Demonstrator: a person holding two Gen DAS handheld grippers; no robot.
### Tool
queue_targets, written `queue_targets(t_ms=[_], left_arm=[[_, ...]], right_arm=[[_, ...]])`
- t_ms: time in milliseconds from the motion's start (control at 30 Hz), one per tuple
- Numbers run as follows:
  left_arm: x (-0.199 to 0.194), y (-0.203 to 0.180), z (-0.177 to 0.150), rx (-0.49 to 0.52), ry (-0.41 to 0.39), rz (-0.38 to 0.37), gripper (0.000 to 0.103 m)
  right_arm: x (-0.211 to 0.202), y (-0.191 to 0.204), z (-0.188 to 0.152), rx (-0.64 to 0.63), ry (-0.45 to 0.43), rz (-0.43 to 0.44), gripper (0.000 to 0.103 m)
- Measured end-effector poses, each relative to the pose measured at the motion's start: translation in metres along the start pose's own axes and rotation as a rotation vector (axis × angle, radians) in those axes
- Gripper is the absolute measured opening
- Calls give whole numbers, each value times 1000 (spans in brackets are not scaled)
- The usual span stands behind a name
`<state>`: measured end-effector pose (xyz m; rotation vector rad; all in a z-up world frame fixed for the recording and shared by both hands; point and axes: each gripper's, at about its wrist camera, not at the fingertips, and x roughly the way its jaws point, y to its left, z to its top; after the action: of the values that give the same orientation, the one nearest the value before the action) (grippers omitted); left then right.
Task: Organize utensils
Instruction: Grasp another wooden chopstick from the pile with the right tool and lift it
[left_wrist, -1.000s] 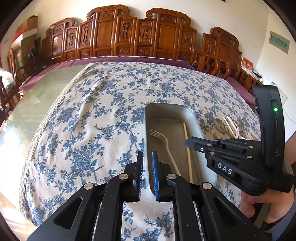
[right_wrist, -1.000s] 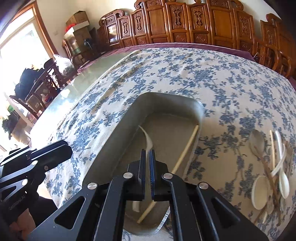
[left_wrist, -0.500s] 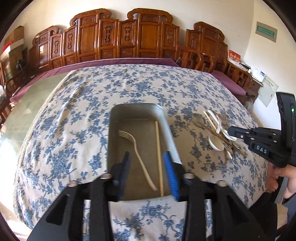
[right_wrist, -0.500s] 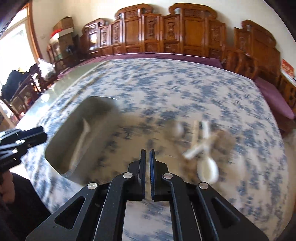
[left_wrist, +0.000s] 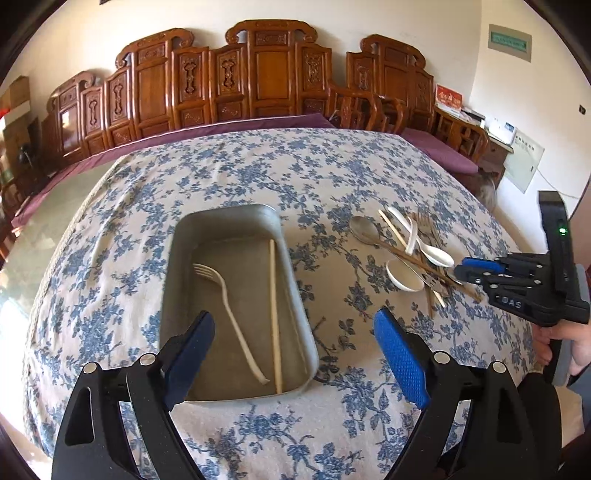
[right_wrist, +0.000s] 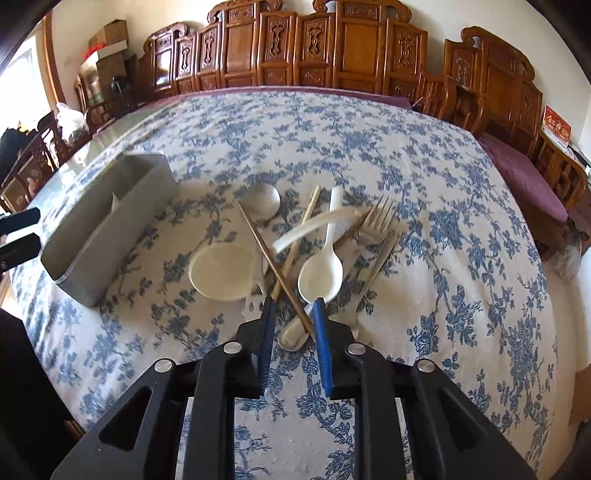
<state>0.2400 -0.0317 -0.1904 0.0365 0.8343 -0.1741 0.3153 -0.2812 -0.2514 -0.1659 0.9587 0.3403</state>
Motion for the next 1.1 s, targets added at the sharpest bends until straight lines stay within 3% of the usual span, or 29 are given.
queue_targets(t_ms=[533, 767, 900, 1100], left_arm=[[12, -37, -9, 64, 35, -22, 84], [18, -39, -12, 61, 50, -12, 84], [19, -39, -14, 52, 47, -16, 84], [19, -42, -14, 55, 52, 7, 84]], right_arm=[[28, 4, -3, -93, 87, 1, 23], [17, 7, -7, -99, 82, 36, 0], [10, 10, -10, -108, 108, 53, 0], [5, 8, -9, -106, 57, 37, 1]])
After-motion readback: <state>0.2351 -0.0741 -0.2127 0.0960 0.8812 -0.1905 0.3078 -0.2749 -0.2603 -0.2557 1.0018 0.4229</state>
